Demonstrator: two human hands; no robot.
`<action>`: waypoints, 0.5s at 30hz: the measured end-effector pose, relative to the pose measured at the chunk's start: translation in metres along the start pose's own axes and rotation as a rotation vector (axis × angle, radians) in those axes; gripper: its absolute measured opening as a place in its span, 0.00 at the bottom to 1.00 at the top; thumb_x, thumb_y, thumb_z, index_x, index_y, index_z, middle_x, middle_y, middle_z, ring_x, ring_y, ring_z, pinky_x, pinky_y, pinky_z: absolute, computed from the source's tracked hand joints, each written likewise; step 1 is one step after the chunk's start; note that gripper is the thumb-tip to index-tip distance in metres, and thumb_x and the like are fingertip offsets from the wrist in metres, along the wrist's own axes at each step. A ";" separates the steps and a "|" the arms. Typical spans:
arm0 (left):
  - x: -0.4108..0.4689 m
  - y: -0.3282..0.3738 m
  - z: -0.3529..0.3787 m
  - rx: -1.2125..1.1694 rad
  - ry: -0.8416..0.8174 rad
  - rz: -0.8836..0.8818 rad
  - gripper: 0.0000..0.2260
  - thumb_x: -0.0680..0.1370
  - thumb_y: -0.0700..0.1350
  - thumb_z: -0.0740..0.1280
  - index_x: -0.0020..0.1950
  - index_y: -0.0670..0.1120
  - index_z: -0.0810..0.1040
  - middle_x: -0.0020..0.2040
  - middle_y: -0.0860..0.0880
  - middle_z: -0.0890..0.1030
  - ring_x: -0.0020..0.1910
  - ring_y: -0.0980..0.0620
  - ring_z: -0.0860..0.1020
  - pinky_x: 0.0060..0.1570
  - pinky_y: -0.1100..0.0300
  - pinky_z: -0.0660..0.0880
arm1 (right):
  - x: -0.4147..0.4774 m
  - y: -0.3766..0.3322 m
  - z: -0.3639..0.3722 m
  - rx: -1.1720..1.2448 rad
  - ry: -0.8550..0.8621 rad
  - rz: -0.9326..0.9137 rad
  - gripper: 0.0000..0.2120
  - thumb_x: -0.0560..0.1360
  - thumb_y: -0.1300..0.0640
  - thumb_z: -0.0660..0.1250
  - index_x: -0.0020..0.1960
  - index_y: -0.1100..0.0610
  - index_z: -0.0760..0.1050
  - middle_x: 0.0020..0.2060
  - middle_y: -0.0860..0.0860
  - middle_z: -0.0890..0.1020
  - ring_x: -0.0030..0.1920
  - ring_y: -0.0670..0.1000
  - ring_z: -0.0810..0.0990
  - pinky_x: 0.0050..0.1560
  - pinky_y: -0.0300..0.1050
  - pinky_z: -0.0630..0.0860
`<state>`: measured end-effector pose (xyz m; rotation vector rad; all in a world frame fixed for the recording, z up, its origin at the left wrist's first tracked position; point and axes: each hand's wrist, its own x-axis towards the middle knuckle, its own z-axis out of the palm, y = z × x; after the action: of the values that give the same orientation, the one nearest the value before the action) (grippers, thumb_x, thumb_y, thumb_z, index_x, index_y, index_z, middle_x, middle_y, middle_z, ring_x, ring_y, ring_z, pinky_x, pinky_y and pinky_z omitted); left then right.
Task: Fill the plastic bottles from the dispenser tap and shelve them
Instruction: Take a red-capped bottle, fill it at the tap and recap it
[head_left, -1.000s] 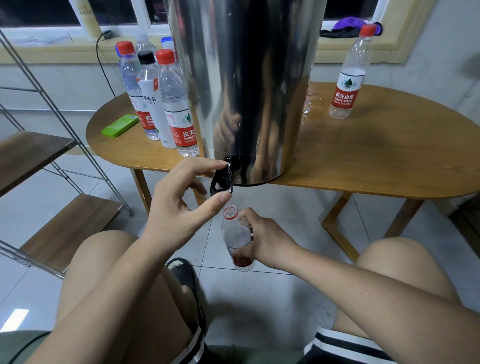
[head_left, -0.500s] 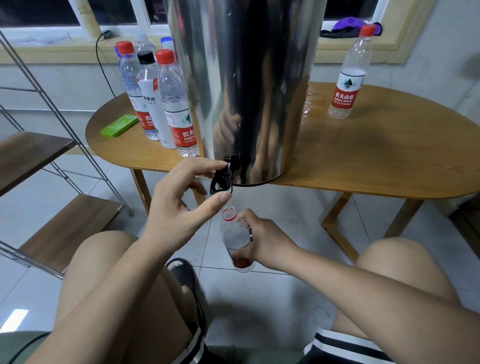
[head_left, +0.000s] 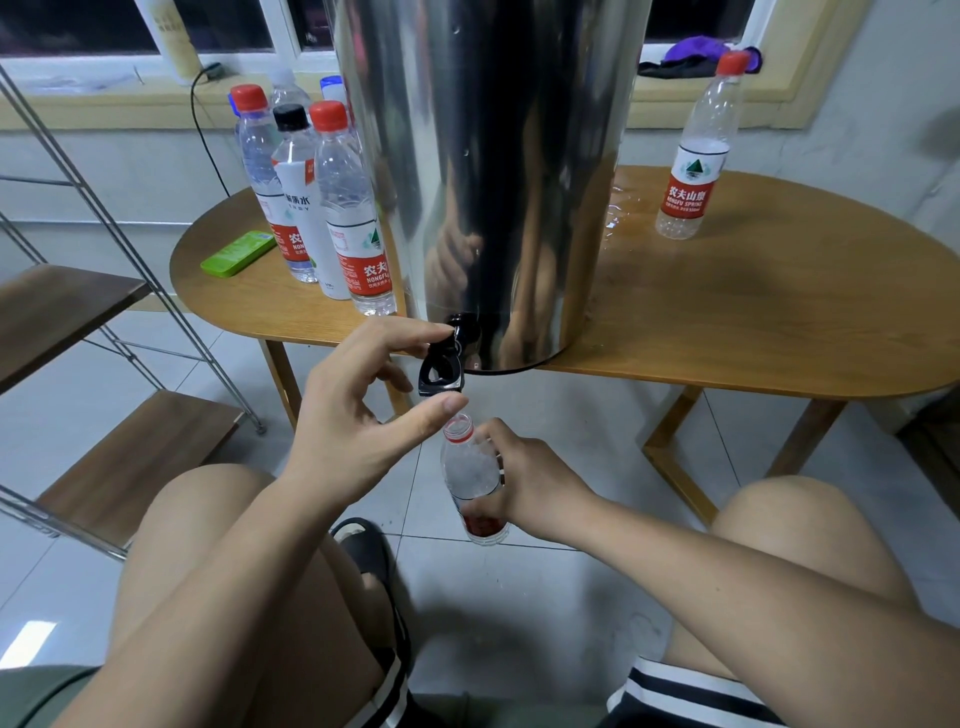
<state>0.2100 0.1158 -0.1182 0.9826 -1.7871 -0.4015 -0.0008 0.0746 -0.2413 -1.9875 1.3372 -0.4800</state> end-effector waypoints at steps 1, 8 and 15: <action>0.000 0.000 0.000 0.001 -0.002 0.002 0.21 0.79 0.54 0.76 0.69 0.46 0.82 0.61 0.48 0.84 0.62 0.43 0.82 0.50 0.53 0.79 | 0.000 0.000 0.000 0.000 0.002 0.000 0.33 0.65 0.43 0.83 0.60 0.40 0.66 0.55 0.47 0.84 0.54 0.53 0.83 0.54 0.54 0.82; 0.000 -0.001 -0.001 0.014 -0.005 0.007 0.22 0.79 0.54 0.77 0.69 0.45 0.82 0.61 0.48 0.84 0.62 0.43 0.82 0.51 0.54 0.78 | 0.000 0.000 0.000 -0.013 0.001 -0.011 0.33 0.66 0.42 0.83 0.60 0.40 0.65 0.56 0.48 0.84 0.53 0.53 0.83 0.54 0.54 0.82; 0.000 -0.002 -0.001 0.017 -0.004 0.012 0.22 0.79 0.54 0.77 0.69 0.45 0.82 0.61 0.48 0.84 0.62 0.43 0.82 0.50 0.53 0.79 | -0.001 0.000 -0.001 -0.009 0.004 -0.011 0.33 0.66 0.42 0.83 0.60 0.41 0.65 0.55 0.48 0.84 0.53 0.54 0.83 0.53 0.54 0.82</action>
<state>0.2113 0.1149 -0.1188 0.9829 -1.8021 -0.3816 -0.0014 0.0752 -0.2405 -2.0028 1.3335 -0.4841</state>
